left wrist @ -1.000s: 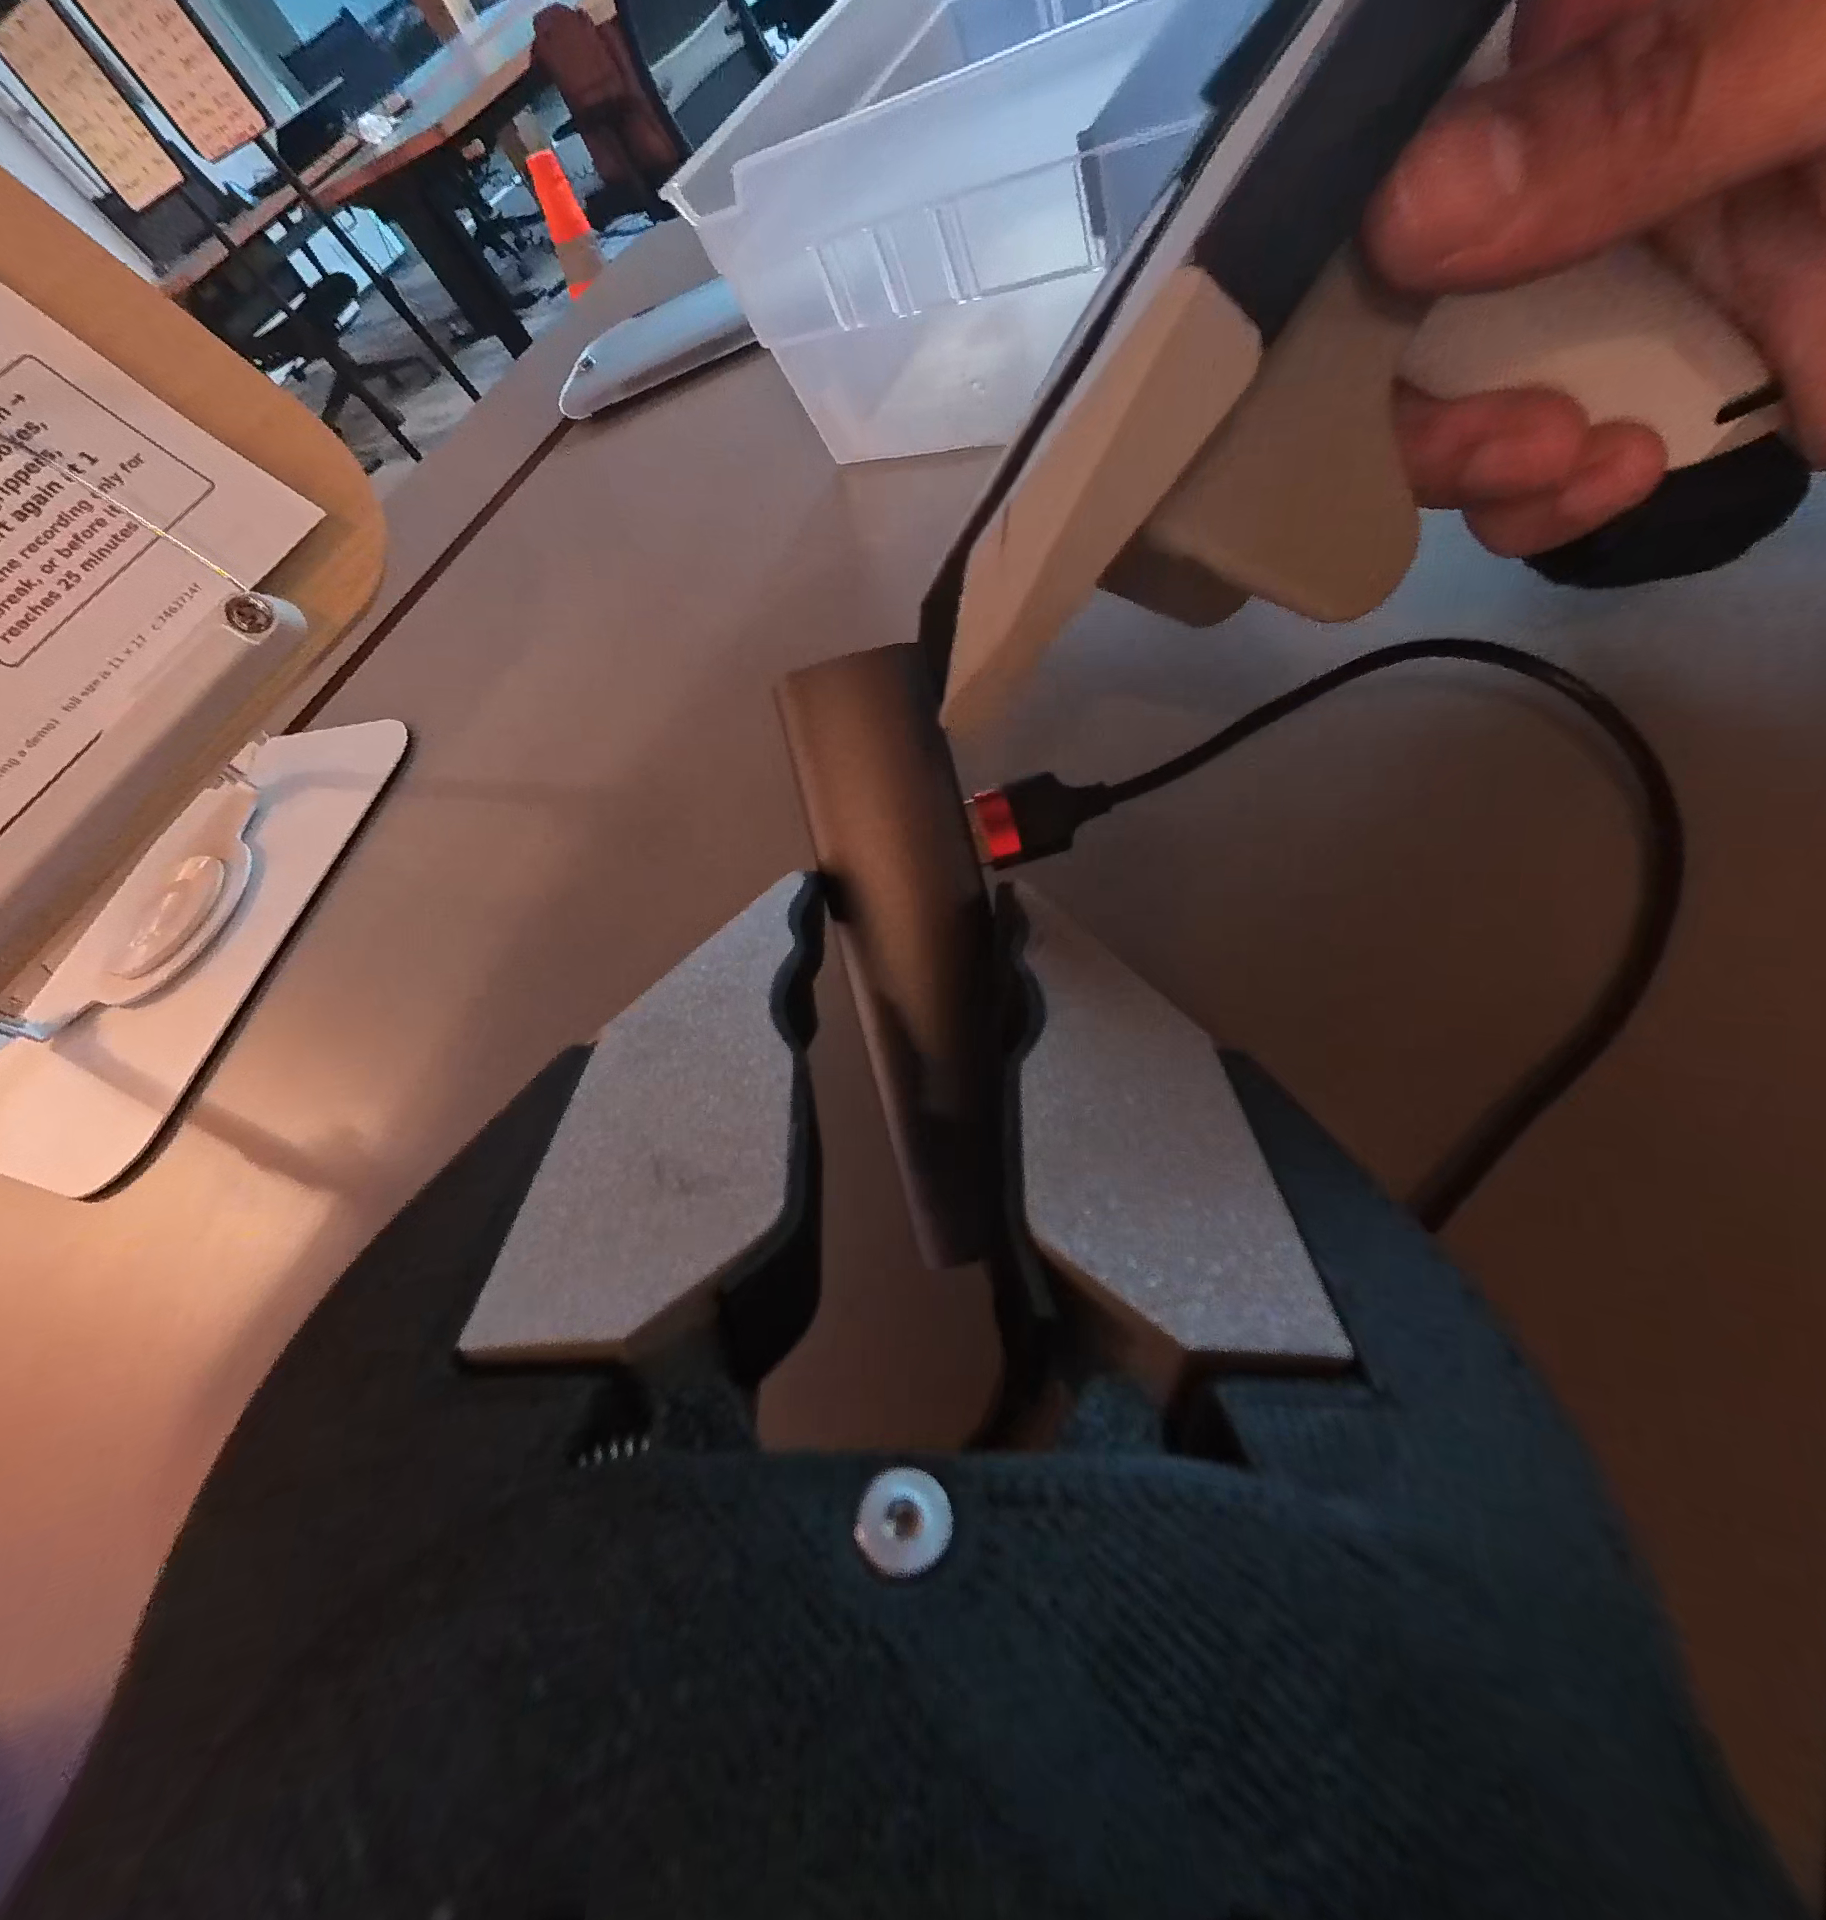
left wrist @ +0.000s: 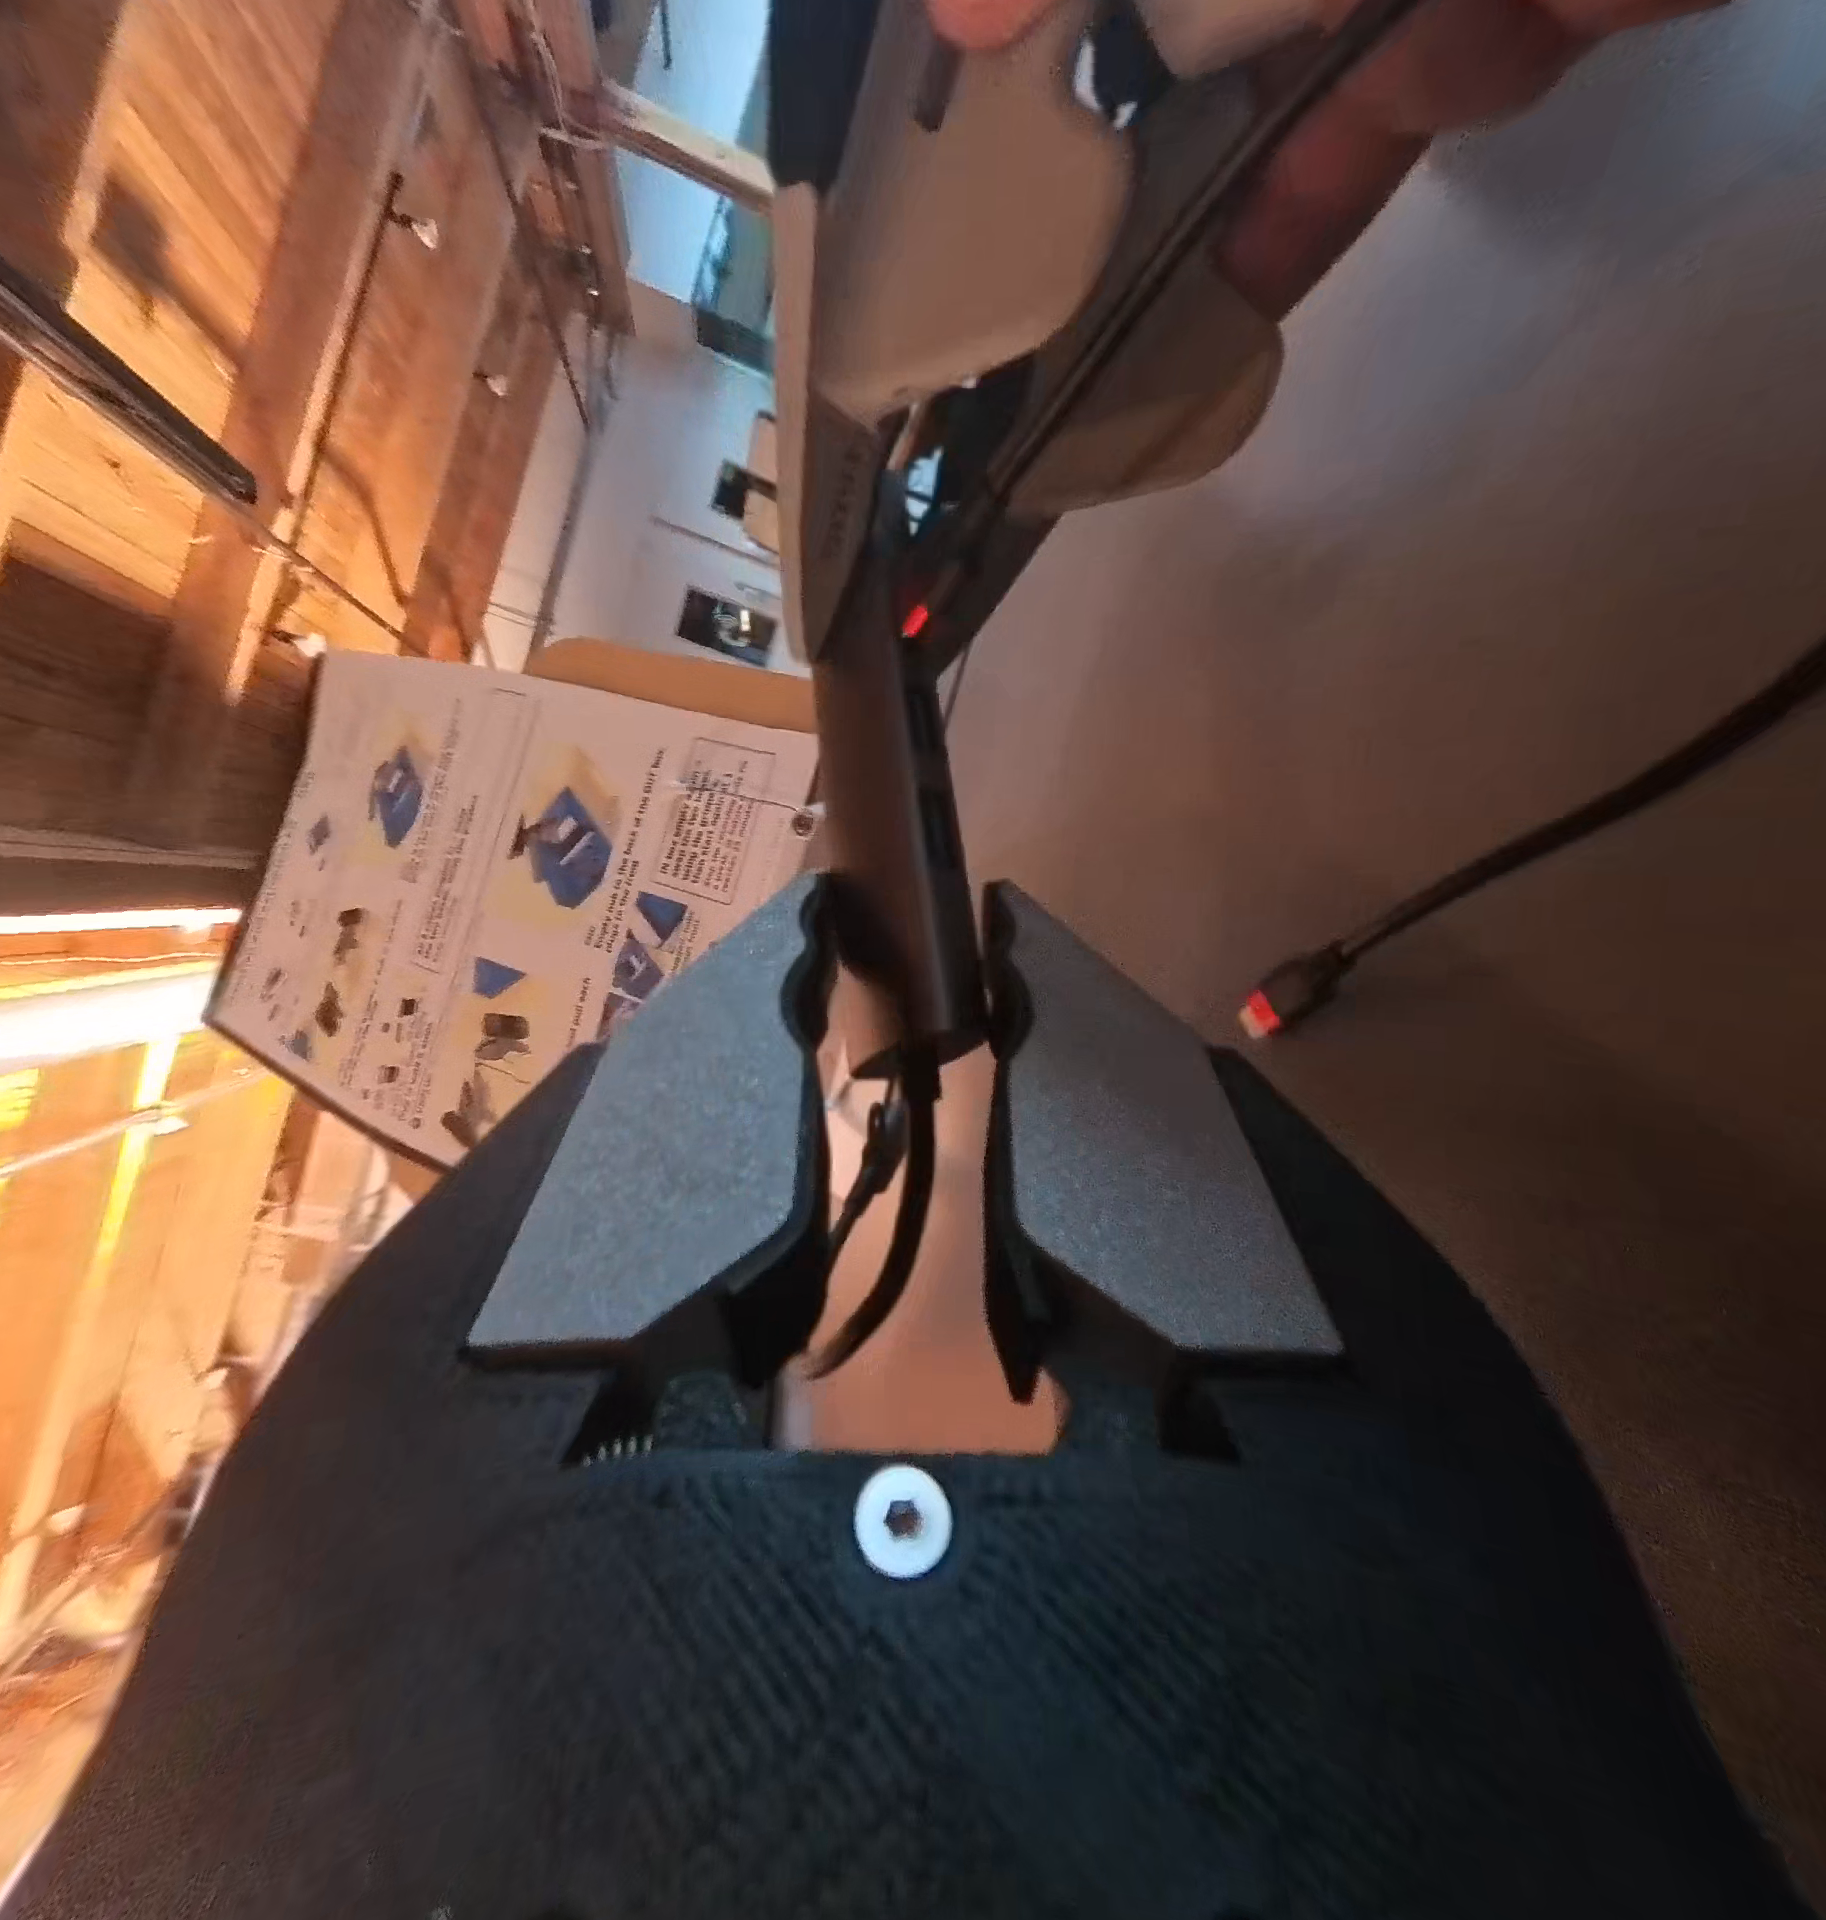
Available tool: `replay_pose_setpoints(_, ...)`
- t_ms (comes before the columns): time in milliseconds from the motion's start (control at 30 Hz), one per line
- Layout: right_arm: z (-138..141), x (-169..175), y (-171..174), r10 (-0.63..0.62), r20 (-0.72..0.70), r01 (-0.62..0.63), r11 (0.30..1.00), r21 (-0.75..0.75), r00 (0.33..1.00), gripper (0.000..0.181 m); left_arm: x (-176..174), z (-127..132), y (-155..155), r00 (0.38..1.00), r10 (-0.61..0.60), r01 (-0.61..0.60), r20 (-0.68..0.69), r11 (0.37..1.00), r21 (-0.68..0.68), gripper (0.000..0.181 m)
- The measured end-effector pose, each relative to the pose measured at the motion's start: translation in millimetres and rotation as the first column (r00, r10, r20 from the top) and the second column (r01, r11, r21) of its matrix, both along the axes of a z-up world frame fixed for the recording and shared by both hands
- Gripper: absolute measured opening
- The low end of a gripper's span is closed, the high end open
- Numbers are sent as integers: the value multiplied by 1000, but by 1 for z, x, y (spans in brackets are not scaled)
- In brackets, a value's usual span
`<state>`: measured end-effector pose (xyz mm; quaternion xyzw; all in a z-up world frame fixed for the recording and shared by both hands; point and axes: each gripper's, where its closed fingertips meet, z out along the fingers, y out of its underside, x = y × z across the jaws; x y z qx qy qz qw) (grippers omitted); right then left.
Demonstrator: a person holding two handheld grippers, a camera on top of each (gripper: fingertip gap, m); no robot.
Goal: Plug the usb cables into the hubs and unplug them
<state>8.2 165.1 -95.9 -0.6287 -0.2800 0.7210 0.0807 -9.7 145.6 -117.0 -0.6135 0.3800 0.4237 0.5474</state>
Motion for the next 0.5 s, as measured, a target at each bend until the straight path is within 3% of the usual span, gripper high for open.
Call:
replay_pose_setpoints(100, -5, -1, 3, -10, 36, 7, 997, 81, 999, 23, -7, -1, -1, 978, -35, 60, 205, 991, -117, 18)
replay_pose_setpoints(233, 1, 7, 10, -54, 85, 24, 948, 319, 995, 33, -11, 0, -8, 837, -101, 278, 538, 925, -259, 16)
replay_pose_setpoints(333, 13, 20, 15, -88, 53, 45, 840, 540, 995, 43, -8, 1, -19, 717, -149, 458, 681, 836, -300, 16)
replay_pose_setpoints(500, 27, 26, -20, 65, -6, -38, 654, 756, 998, 44, 2, 3, -29, 525, -185, 666, 831, 697, -266, 16)
